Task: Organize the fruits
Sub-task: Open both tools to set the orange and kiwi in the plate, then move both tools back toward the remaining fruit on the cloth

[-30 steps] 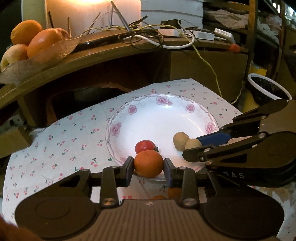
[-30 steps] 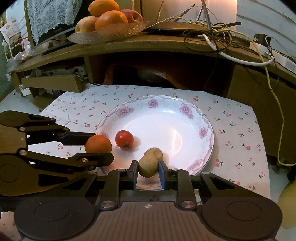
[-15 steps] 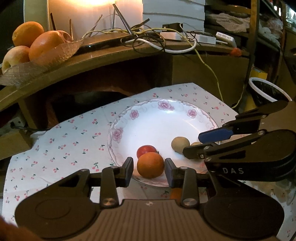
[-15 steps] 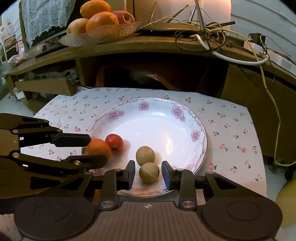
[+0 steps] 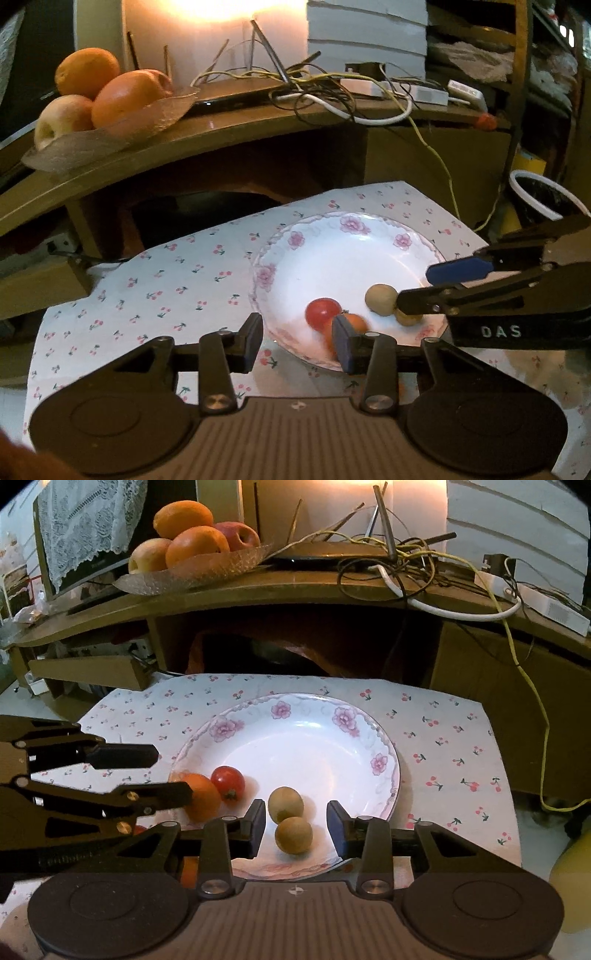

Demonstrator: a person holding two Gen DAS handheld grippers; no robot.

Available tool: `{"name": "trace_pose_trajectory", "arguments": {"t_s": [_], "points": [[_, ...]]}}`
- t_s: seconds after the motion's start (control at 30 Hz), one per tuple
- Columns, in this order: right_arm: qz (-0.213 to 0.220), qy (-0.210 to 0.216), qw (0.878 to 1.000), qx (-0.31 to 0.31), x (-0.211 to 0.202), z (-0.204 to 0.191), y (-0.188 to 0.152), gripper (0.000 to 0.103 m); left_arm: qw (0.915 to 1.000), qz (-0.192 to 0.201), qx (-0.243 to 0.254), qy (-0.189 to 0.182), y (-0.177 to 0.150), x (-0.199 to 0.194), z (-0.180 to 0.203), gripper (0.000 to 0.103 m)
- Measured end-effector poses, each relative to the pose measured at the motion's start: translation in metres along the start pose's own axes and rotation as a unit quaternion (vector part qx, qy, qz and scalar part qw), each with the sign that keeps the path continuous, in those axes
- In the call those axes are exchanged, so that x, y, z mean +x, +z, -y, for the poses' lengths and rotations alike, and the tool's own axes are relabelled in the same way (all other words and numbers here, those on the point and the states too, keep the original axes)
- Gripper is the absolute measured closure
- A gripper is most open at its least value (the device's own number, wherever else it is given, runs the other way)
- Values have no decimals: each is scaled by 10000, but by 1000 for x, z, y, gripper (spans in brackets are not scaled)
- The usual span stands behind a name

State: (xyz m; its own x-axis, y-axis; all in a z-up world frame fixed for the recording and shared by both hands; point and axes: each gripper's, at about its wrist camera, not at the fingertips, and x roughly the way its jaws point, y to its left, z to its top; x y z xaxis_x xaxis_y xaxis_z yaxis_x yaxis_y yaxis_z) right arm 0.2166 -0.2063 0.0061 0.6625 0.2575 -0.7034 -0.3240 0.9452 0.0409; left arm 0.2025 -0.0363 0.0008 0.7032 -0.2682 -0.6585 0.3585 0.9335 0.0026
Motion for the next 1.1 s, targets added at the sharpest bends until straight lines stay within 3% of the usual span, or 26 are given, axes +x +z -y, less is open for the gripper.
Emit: {"name": "trace_pose_trajectory", "arguments": {"t_s": [0.37, 0.57, 0.67, 0.93, 0.97, 1.1], "points": [[-20, 183, 9998, 78, -15, -2, -3, 65, 10000, -25, -58, 40, -6, -19, 1, 57], [-127, 398, 9991, 43, -24, -10, -9, 64, 9995, -185, -220, 120, -23, -39, 1, 57], [-190, 502, 9985, -68, -27, -17, -15, 64, 9988, -358, -329, -9, -39, -46, 5, 57], [-363, 467, 9982, -87, -26, -18, -23, 60, 9970, -666, -223, -326, -57, -32, 32, 57], [-380, 469, 9981, -86, -26, -18, -25, 59, 9973, -646, -196, -287, -57, -29, 34, 52], [-494, 524, 9974, -20, -21, -17, -28, 59, 9981, -592, -101, -114, -56, -20, 36, 50]]}}
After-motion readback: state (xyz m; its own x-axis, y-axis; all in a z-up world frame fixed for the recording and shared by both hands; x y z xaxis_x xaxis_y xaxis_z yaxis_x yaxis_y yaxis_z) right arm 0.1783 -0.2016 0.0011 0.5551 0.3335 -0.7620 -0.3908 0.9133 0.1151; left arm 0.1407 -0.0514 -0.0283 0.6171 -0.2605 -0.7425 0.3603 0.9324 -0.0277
